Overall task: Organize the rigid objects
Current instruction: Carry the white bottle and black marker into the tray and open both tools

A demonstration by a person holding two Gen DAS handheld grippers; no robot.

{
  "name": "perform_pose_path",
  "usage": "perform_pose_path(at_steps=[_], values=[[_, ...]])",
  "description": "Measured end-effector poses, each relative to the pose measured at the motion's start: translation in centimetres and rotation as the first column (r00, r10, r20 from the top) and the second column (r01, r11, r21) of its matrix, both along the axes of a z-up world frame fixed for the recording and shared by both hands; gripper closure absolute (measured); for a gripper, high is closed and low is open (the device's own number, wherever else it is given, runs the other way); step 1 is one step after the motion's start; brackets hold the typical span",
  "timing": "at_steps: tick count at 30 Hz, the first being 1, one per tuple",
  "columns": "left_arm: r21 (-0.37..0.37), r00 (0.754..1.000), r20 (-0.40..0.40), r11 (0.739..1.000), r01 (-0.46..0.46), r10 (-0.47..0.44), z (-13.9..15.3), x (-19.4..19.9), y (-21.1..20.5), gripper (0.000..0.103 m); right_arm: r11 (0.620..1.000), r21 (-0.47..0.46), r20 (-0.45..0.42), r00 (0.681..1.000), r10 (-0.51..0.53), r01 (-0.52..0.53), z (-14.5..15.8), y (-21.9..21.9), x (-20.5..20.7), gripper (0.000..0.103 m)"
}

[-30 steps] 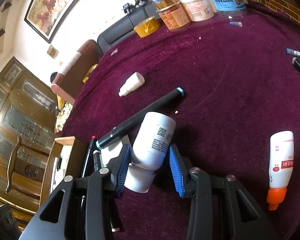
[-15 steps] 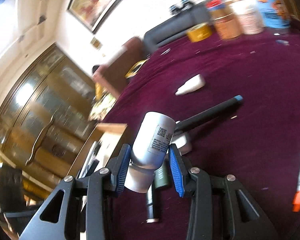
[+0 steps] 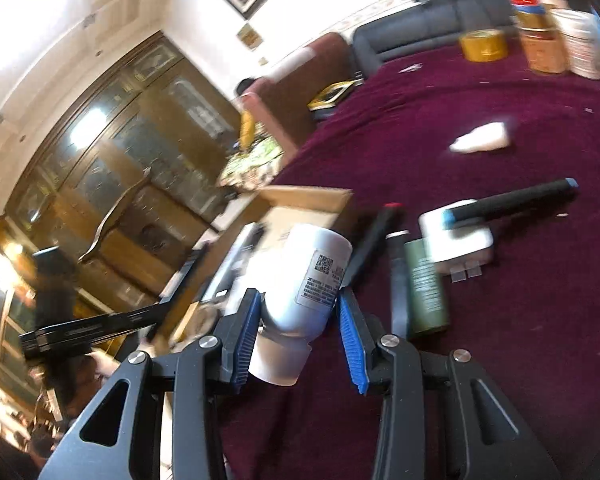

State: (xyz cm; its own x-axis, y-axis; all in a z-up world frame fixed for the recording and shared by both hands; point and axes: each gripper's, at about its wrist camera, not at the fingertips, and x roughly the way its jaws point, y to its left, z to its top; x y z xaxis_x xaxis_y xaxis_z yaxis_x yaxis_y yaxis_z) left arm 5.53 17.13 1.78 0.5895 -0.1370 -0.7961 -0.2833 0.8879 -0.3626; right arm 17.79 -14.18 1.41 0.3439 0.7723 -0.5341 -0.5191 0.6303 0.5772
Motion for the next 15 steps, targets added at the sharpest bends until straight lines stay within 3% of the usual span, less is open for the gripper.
perform_pose_path(at_steps=[7, 15], values=[[0.009, 0.999, -0.022, 0.999, -0.048, 0.048, -1.2, -0.4, 2.3, 0.088, 0.991, -0.052, 0.025, 0.992, 0.126, -0.124, 1.0, 7.5, -3.0, 0.064], [0.015, 0.995, -0.071, 0.997, -0.074, 0.074, -3.3, 0.0, 3.8, 0.088, 0.977, -0.169, 0.008, 0.991, 0.133, -0.130, -1.4, 12.8, -1.6, 0.064]])
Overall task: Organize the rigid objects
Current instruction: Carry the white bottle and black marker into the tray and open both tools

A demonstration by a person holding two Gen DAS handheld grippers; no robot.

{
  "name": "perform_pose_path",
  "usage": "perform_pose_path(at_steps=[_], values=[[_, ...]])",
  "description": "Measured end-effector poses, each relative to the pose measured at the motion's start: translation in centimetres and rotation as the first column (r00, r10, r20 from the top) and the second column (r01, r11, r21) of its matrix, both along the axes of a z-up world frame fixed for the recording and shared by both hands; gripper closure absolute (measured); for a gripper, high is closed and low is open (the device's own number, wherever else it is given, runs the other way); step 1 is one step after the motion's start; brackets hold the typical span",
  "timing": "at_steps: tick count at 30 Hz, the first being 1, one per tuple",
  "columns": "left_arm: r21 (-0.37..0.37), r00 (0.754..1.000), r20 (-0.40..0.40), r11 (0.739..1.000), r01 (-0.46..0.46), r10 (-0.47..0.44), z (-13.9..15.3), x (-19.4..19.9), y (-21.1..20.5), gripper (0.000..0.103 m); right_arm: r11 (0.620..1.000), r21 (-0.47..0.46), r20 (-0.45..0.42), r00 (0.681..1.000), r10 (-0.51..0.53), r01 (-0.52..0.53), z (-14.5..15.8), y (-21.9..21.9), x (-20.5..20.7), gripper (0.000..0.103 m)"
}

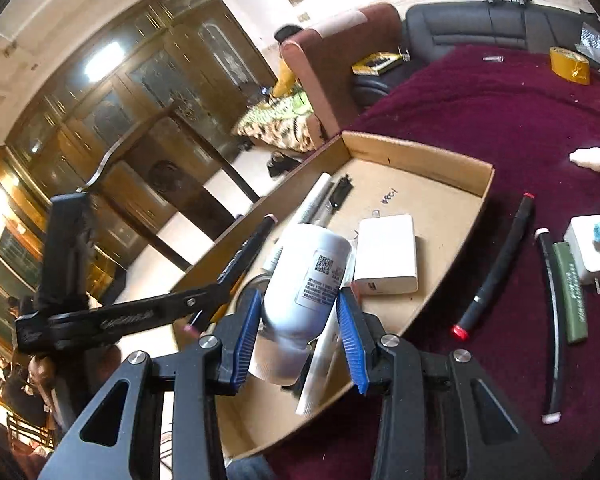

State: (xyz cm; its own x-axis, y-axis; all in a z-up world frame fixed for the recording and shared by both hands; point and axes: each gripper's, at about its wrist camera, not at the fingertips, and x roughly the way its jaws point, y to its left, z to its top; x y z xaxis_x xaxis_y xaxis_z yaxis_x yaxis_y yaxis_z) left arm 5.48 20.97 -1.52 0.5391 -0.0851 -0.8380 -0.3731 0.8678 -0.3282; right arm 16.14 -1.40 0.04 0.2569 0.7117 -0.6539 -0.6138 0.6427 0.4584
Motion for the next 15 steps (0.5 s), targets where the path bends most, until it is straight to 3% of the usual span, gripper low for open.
perform_pose_path(at_steps=[8, 15], values=[[0.066, 0.999, -0.006, 0.997, 0.035, -0.035, 0.0, 2.3, 0.8, 0.088, 0.997, -0.069, 0.003, 1.000, -0.014, 0.014, -0.2, 2.9, 1.8, 0.064], [0.095, 0.986, -0.072, 0.983, 0.154, -0.148, -1.4, 4.9, 1.3, 0.088, 0.995, -0.093, -0.010, 1.000, -0.020, 0.019, -1.2, 4.8, 3.3, 0.064]])
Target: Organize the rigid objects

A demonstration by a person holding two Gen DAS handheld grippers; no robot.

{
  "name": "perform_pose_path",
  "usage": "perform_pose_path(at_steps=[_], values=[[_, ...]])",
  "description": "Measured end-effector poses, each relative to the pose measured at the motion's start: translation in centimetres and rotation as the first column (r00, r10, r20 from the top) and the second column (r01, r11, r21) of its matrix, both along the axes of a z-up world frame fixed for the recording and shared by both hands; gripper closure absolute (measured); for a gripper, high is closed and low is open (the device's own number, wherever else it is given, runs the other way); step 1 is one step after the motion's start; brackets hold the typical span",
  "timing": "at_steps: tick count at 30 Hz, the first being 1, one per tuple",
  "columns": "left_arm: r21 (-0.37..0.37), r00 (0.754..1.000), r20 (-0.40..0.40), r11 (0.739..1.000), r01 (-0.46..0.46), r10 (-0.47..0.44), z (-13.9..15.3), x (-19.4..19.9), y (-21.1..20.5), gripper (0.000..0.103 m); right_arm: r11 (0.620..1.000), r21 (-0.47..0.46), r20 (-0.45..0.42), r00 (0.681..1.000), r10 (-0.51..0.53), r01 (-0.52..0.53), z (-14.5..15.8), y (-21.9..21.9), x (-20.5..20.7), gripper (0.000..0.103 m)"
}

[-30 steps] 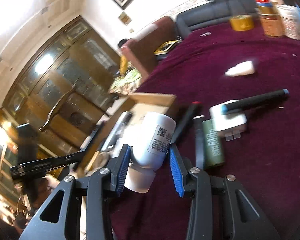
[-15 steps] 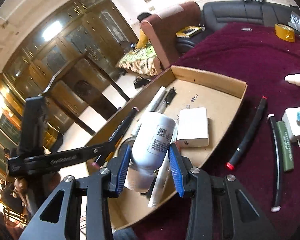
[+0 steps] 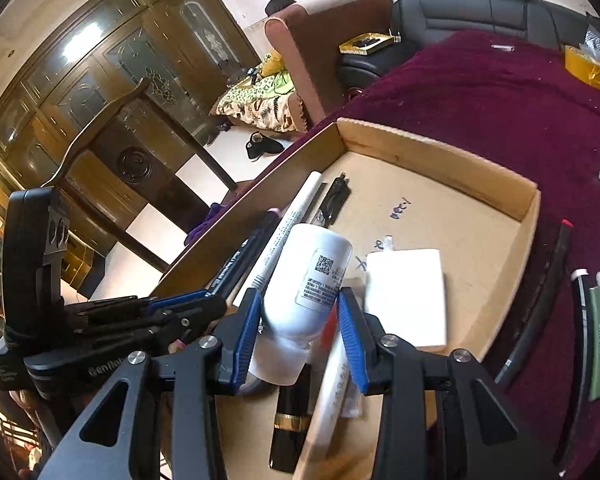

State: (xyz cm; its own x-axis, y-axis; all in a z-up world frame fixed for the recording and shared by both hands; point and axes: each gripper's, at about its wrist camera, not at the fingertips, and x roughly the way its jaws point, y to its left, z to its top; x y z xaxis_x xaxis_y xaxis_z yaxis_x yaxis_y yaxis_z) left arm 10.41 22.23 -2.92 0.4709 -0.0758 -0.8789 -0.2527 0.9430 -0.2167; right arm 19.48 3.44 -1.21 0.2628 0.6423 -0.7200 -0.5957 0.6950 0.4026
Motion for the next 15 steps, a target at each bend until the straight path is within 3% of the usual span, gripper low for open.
perform_pose_path(at_steps=[3, 9, 10, 12, 13, 15], values=[[0.005, 0.999, -0.021, 0.999, 0.035, -0.035, -0.6, 0.8, 0.0, 0.088, 0.999, -0.030, 0.032, 0.999, -0.020, 0.021, 0.0, 0.6, 0.0, 0.064], [0.005, 1.000, -0.010, 1.000, 0.019, -0.019, -0.6, 0.8, 0.0, 0.086, 0.997, -0.063, 0.074, 0.997, -0.032, 0.037, -0.1, 1.1, -0.7, 0.062], [0.007, 1.000, -0.009, 1.000, 0.016, -0.016, -0.5, 0.7, 0.0, 0.083, 0.997, -0.062, 0.079, 0.996, -0.031, 0.036, -0.1, 1.0, -0.8, 0.062], [0.005, 1.000, 0.016, 1.000, -0.002, 0.002, -0.3, 0.4, 0.1, 0.059, 0.998, -0.052, 0.081, 0.996, -0.024, 0.028, 0.0, 0.9, -0.9, 0.061], [-0.005, 0.999, 0.033, 1.000, -0.006, 0.006, -0.2, 0.3, 0.1, 0.058, 0.999, -0.040, 0.076, 0.997, -0.020, 0.023, 0.0, 0.8, -1.1, 0.059], [-0.026, 0.999, 0.052, 1.000, -0.006, 0.007, 0.1, -0.1, 0.1, 0.046, 1.000, -0.006, 0.076, 0.997, -0.016, 0.016, 0.4, 0.0, -1.4, 0.055]])
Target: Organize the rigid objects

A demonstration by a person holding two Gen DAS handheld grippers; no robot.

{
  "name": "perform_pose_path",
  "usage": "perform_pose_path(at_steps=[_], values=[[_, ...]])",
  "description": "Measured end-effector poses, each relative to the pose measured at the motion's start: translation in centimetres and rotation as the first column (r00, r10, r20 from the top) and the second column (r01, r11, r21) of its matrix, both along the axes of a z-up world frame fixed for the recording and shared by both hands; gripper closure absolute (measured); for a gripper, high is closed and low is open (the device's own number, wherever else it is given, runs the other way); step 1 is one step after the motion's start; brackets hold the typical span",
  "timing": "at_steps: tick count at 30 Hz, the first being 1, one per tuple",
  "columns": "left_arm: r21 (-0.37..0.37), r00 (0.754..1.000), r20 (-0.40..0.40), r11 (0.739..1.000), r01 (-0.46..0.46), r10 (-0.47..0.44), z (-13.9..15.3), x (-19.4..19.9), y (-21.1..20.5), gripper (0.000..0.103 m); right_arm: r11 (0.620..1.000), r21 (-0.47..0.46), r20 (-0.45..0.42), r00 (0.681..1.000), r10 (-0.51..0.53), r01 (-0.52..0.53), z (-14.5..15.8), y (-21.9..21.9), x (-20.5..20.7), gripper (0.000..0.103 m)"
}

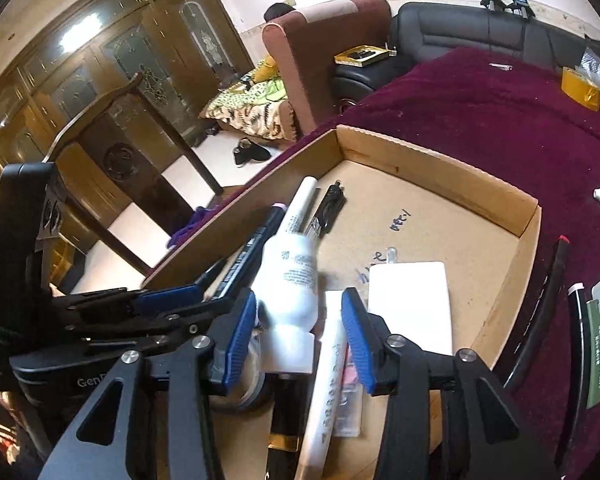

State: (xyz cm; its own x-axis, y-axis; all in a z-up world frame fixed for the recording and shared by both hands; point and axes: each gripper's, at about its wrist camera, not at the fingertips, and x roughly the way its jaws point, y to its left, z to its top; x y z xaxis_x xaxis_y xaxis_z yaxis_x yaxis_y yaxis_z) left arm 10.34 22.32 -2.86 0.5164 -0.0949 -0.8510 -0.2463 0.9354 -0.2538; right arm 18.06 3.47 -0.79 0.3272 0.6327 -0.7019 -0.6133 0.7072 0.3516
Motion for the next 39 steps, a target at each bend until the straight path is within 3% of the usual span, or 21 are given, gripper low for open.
perform_pose_path(at_steps=[3, 7, 10, 12, 16, 20, 22, 24, 27, 30, 35, 39], values=[[-0.004, 0.999, 0.038, 1.000, -0.017, 0.017, 0.5, -0.9, -0.4, 0.037, 1.000, 0.028, 0.010, 1.000, 0.002, -0.002, 0.8, -1.2, -0.6, 0.052], [-0.008, 0.993, 0.107, 0.999, -0.048, 0.048, 1.8, -2.7, -1.4, 0.037, 0.997, 0.078, 0.005, 1.000, 0.011, -0.012, 2.3, -5.1, -1.7, 0.049], [-0.013, 0.975, 0.170, 0.990, -0.142, 0.142, 2.8, -4.5, -2.6, 0.034, 0.995, 0.103, 0.003, 1.000, 0.014, -0.014, 3.3, -8.8, -1.9, 0.046], [-0.022, 0.973, 0.188, 0.991, -0.133, 0.134, 3.4, -5.3, -4.3, 0.034, 0.995, 0.095, 0.012, 1.000, -0.007, 0.006, 3.7, -11.7, -1.5, 0.046], [0.017, 0.983, 0.181, 0.999, -0.028, 0.025, 4.4, -5.4, -9.4, 0.024, 0.995, 0.050, 0.056, 0.994, -0.093, 0.091, 3.4, -16.6, 0.7, 0.043], [0.056, 0.974, 0.204, 0.994, 0.094, -0.104, 4.9, -4.9, -15.3, 0.009, 0.966, 0.123, -0.047, 0.973, -0.225, 0.230, 0.9, -21.5, 4.1, 0.043], [0.056, 0.969, 0.210, 0.991, 0.120, -0.129, 4.8, -4.6, -17.4, 0.009, 0.947, 0.148, -0.118, 0.956, -0.269, 0.284, -0.5, -23.0, 5.2, 0.043], [0.070, 0.961, 0.198, 0.981, 0.181, -0.191, 4.6, -3.9, -19.5, 0.009, 0.933, 0.160, -0.158, 0.941, -0.298, 0.322, -1.2, -23.7, 5.6, 0.043], [0.096, 0.950, 0.169, 0.963, 0.251, -0.264, 4.2, -2.9, -21.5, 0.009, 0.949, 0.141, -0.133, 0.955, -0.264, 0.282, -1.2, -23.1, 5.3, 0.043], [0.035, 0.950, 0.116, 0.957, 0.287, -0.289, 3.5, -1.7, -22.3, 0.009, 0.961, 0.116, -0.109, 0.965, -0.239, 0.251, -1.0, -22.3, 4.7, 0.045], [-0.065, 0.970, 0.063, 0.969, 0.240, -0.236, 2.8, -0.8, -19.9, 0.009, 0.979, 0.061, -0.112, 0.976, -0.186, 0.193, -1.4, -21.3, 4.0, 0.074], [-0.027, 0.986, 0.081, 0.988, 0.152, -0.149, 3.4, -1.0, -17.7, 0.009, 0.990, 0.035, -0.114, 0.985, -0.133, 0.137, -1.8, -20.1, 3.5, 0.076]])
